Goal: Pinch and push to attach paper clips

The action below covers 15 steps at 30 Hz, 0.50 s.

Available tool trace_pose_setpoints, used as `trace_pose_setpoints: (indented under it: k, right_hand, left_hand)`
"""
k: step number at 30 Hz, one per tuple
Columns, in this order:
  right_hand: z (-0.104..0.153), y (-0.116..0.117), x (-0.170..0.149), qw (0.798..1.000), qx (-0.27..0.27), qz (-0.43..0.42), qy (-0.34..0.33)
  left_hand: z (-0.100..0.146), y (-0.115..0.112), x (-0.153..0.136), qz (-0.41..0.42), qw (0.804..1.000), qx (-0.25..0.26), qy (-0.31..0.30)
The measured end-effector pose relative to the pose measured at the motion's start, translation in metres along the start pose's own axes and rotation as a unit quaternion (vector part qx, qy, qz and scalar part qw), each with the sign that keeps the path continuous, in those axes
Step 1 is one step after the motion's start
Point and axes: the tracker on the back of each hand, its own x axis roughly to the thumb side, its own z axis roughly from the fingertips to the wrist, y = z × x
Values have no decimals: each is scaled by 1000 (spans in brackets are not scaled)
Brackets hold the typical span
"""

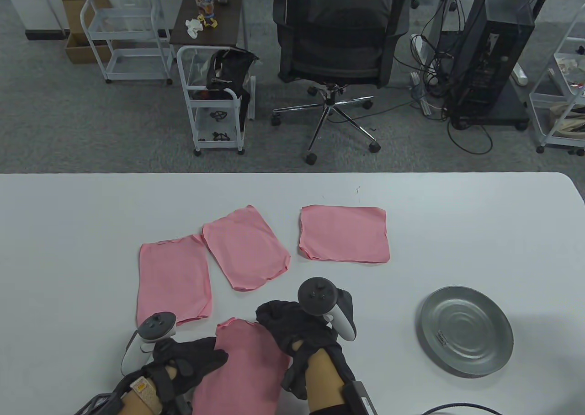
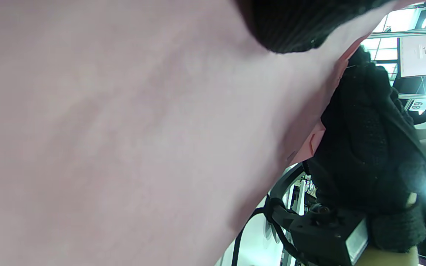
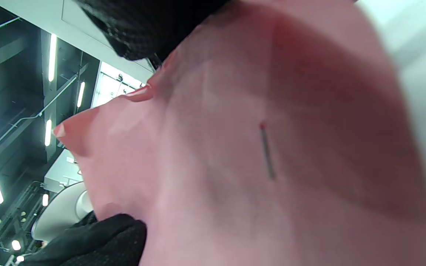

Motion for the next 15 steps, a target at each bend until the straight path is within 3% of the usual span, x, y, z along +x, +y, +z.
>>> trace_pose_setpoints:
  k: [10,13,15]
  right_hand:
    - [3,-3,1,999,-11,31,0]
    - [8,-7,3,996,-67,54,6]
    - [10,-11,1,997,-75,35,7]
  left_hand:
    - [-1,-1,0,-1,1000,1,-1]
    - [-1,0,0,-1,1000,3,-2]
    - [0,1,-1,3,1000,7,-2]
